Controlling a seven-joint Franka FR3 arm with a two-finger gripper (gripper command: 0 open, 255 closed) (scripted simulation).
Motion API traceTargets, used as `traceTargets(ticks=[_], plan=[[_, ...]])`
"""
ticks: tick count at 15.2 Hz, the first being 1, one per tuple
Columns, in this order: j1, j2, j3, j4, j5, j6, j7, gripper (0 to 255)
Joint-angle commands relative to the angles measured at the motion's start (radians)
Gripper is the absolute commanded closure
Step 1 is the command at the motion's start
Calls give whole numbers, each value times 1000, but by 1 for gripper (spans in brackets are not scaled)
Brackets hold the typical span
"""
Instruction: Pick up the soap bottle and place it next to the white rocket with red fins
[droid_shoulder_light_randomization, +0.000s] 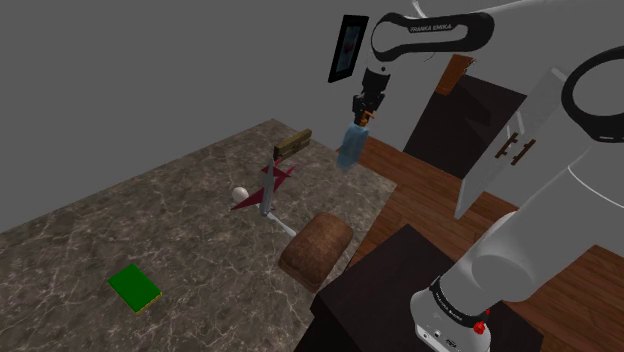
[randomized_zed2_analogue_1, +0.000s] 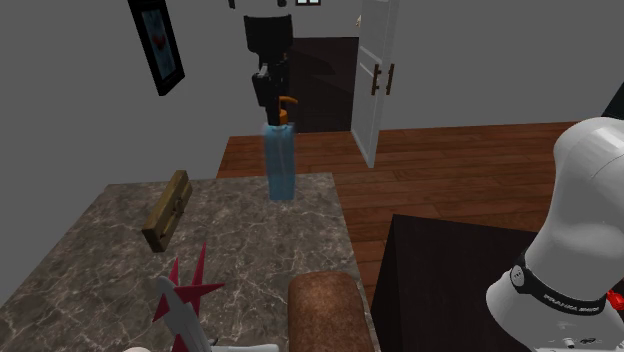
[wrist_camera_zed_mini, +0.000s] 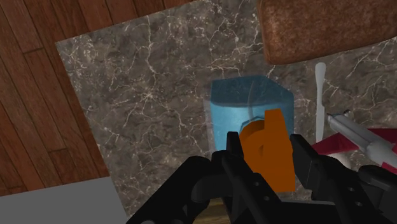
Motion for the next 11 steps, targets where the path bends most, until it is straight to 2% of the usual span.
traceTargets(ticks=[1, 11], plan=[[1, 7, 1, -21, 1, 28, 3, 255], [0, 39, -1, -120, 7, 159, 0, 255]])
